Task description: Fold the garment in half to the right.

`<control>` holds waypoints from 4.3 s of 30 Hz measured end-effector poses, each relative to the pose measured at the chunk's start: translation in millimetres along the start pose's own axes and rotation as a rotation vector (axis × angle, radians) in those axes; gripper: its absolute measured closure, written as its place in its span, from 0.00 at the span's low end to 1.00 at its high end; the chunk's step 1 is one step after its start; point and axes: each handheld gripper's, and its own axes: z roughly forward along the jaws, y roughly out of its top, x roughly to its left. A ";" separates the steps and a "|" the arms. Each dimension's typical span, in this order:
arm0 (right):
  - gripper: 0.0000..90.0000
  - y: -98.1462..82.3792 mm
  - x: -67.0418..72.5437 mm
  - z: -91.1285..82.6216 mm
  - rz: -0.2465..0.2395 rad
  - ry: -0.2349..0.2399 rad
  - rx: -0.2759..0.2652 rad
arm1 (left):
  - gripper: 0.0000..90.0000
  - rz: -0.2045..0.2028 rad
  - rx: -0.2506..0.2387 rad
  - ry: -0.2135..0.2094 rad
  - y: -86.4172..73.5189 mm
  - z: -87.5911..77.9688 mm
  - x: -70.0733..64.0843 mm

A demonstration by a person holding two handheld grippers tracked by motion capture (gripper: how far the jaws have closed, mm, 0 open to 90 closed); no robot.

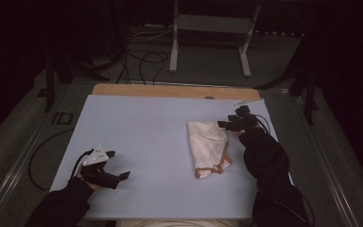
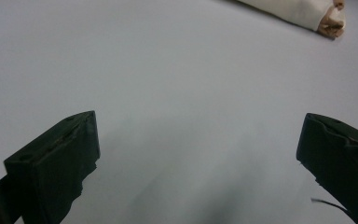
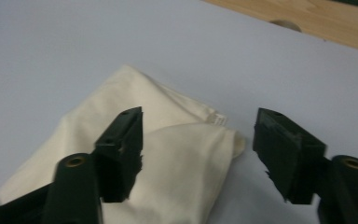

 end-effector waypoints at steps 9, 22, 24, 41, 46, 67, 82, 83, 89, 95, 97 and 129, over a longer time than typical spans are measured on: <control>0.56 -2.4 -17.9 29.4 0.052 -0.004 0.053 | 0.00 0.003 0.005 -0.020 -0.1 2.9 -2.5; 0.99 -10.9 -20.8 39.8 0.028 0.017 0.113 | 0.00 0.016 -0.014 -0.074 1.7 5.2 -6.1; 1.00 -8.6 -18.3 36.4 0.008 0.016 0.105 | 0.00 0.015 -0.015 -0.074 1.8 5.6 -6.3; 1.00 10.8 -12.9 6.5 -0.072 -0.057 -0.008 | 0.00 0.016 -0.014 -0.076 2.4 7.0 -6.4; 1.00 9.5 -15.2 7.3 -0.072 -0.080 -0.012 | 0.00 0.014 -0.014 -0.073 2.3 7.1 -6.3; 1.00 -11.4 -27.7 39.6 -0.008 -0.134 0.102 | 0.00 0.015 -0.016 -0.069 2.0 7.1 -6.2; 0.99 -19.2 -28.5 46.9 -0.001 -0.137 0.109 | 0.00 0.018 -0.011 -0.065 2.0 6.9 -6.4; 0.98 -19.0 -28.1 46.9 -0.001 -0.139 0.110 | 0.00 0.018 -0.011 -0.066 2.0 7.0 -6.4; 0.94 -19.6 -28.1 46.3 -0.001 -0.146 0.108 | 0.00 0.018 -0.011 -0.067 1.8 7.2 -7.0; 0.80 -14.4 -24.9 40.5 0.009 -0.123 0.083 | 0.00 0.018 -0.016 -0.064 2.0 6.0 -6.4; 0.75 -10.6 -21.1 38.6 -0.004 -0.118 0.082 | 0.00 0.018 -0.017 -0.066 2.1 6.0 -6.5; 0.11 14.5 35.8 31.3 -0.082 0.106 0.078 | 0.00 0.021 -0.009 -0.065 2.2 6.0 -7.5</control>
